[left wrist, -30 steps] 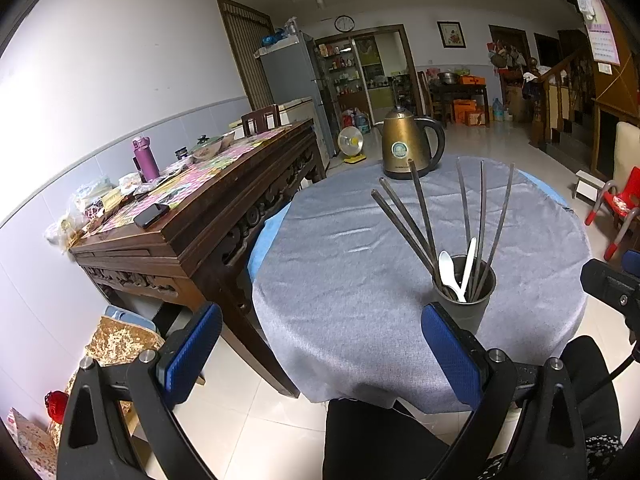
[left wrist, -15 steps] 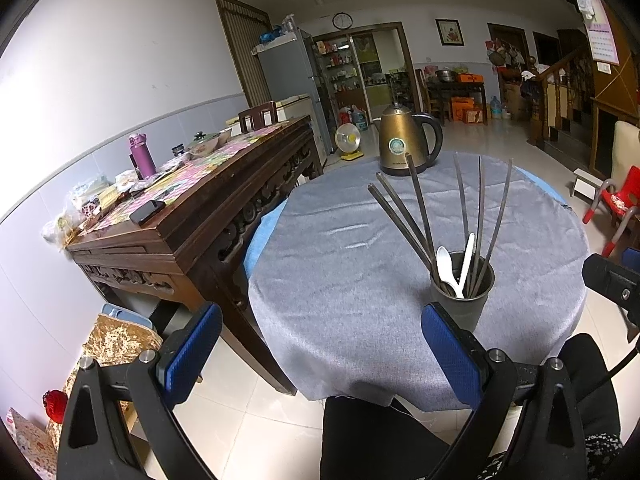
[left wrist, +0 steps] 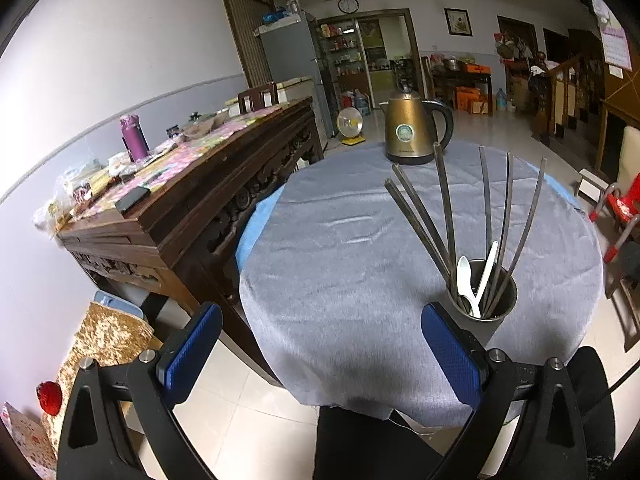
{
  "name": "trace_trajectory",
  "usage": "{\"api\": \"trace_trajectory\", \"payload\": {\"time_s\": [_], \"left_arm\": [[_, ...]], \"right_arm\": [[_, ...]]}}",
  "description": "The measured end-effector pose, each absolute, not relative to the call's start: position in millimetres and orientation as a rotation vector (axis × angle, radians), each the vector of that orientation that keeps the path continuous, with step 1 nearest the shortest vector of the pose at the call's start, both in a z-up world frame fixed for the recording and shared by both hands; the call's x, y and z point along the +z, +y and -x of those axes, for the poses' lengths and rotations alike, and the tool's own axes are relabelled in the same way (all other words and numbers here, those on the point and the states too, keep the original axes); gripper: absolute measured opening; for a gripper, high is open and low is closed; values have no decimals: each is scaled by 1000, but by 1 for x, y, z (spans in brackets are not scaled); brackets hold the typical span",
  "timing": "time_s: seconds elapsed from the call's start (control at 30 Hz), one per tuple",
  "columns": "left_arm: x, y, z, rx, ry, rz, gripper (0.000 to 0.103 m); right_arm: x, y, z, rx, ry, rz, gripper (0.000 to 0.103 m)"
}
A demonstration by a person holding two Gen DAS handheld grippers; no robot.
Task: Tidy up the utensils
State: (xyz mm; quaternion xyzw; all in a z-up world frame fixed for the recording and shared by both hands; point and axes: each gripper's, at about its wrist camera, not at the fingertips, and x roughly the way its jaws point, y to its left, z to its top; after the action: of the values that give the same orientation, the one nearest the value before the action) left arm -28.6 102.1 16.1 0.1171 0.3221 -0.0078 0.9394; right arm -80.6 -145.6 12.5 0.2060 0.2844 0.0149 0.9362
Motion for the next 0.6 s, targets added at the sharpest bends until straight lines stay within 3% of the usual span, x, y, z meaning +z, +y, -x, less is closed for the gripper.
{"api": "trace_trajectory", "payload": {"time_s": [0.6], "left_arm": [[10,90,2,74,708,-223,100]], "right_arm": [[8,-136,27,28,694,-330,83]]}}
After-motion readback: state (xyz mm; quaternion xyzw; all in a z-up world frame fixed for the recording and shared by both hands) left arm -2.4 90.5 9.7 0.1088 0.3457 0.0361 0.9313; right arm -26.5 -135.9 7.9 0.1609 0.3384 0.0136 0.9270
